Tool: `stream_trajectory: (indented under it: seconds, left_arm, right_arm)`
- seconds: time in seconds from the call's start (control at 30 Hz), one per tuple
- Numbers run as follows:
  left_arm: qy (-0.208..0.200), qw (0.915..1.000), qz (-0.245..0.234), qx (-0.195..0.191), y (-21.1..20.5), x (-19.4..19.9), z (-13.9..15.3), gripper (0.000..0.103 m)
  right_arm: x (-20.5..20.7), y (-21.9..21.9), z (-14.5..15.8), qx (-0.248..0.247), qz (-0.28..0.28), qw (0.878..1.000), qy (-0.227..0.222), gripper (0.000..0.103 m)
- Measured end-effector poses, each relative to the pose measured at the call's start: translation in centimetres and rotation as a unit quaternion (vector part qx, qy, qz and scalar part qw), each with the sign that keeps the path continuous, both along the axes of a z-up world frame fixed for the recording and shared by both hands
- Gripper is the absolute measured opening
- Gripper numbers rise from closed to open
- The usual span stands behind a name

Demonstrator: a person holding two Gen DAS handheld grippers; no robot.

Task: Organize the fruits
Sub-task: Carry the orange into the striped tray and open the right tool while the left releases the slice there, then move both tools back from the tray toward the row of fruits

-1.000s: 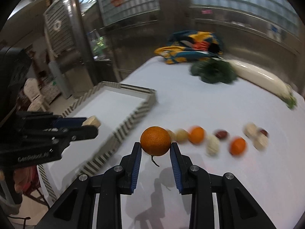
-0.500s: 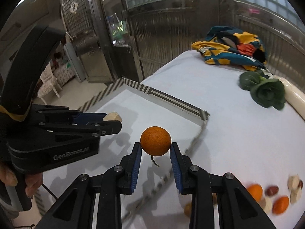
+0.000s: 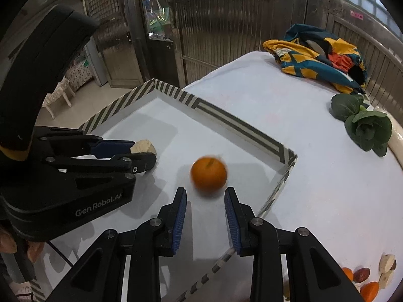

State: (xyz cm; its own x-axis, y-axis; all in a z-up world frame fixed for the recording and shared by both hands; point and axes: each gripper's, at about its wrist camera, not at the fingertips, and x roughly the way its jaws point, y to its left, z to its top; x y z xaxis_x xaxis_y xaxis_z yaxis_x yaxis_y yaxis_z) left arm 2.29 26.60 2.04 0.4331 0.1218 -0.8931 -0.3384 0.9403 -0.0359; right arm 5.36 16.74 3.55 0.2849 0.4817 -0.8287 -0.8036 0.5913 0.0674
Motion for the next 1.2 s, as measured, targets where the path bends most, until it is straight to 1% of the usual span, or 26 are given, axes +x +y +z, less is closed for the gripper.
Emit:
stream_trajectory:
  seconds: [0.07, 0.1, 0.13, 0.2, 0.27, 0.33, 0.43, 0.5, 0.57, 0.67, 0.73, 0.9, 1.07, 1.2]
  left_arm:
    - [-0.002, 1.0, 0.0, -0.001, -0.2, -0.3, 0.1, 0.03]
    - [-0.003, 1.0, 0.0, -0.001, -0.3, -0.5, 0.2, 0.036]
    - [-0.006, 1.0, -0.001, 0.0, -0.4, -0.8, 0.3, 0.046]
    - [-0.015, 0.9999, -0.002, 0.003, -0.7, -1.2, 0.8, 0.057]
    - [-0.027, 0.9996, -0.001, 0.006, -1.1, -2.0, 1.5, 0.057]
    - [-0.034, 0.9994, -0.002, 0.001, -1.5, -2.7, 2.1, 0.057]
    - [-0.048, 0.9987, -0.013, -0.005, -2.8, -3.7, 3.2, 0.057]
    - [-0.056, 0.9979, -0.028, -0.013, -4.1, -4.3, 3.8, 0.057]
    - [-0.065, 0.9968, -0.043, -0.017, -5.5, -4.8, 4.4, 0.057]
    - [-0.075, 0.9942, -0.073, -0.025, -8.3, -5.5, 5.1, 0.061]
    - [-0.078, 0.9928, -0.088, -0.025, -10.0, -5.8, 5.2, 0.061]
    - [-0.078, 0.9905, -0.112, -0.019, -14.2, -6.1, 4.9, 0.061]
    - [-0.075, 0.9893, -0.125, -0.009, -17.2, -5.9, 4.0, 0.061]
    - [-0.066, 0.9888, -0.133, -0.009, -18.4, -5.8, 3.2, 0.061]
  right_arm:
    - [-0.3, -0.3, 0.2, 0.003, 0.003, 1.0, 0.006, 0.031]
    - [-0.6, -0.4, 0.4, 0.006, 0.002, 1.0, 0.008, 0.032]
    - [-0.8, -0.6, 0.5, 0.009, 0.003, 1.0, 0.01, 0.032]
    - [-1.6, -1.2, 0.9, 0.02, 0.007, 1.0, 0.021, 0.033]
    - [-2.3, -1.9, 1.2, 0.027, 0.012, 0.999, 0.031, 0.033]
    - [-2.9, -3.0, 2.3, 0.031, -0.002, 0.999, 0.019, 0.033]
    - [-3.7, -5.9, 4.2, 0.064, -0.015, 0.998, 0.017, 0.034]
    - [-4.2, -8.4, 5.1, 0.07, -0.035, 0.997, 0.005, 0.039]
    - [-4.6, -11.0, 5.5, 0.071, -0.054, 0.996, -0.002, 0.04]
    - [-5.1, -14.7, 5.3, 0.065, -0.093, 0.993, -0.007, 0.04]
    - [-5.5, -17.1, 4.9, 0.066, -0.117, 0.991, -0.005, 0.04]
    - [-6.3, -21.4, 3.9, 0.073, -0.159, 0.985, 0.005, 0.04]
    - [-6.7, -23.8, 3.1, 0.08, -0.186, 0.979, 0.007, 0.041]
    - [-6.7, -24.3, 2.9, 0.086, -0.188, 0.978, 0.007, 0.041]
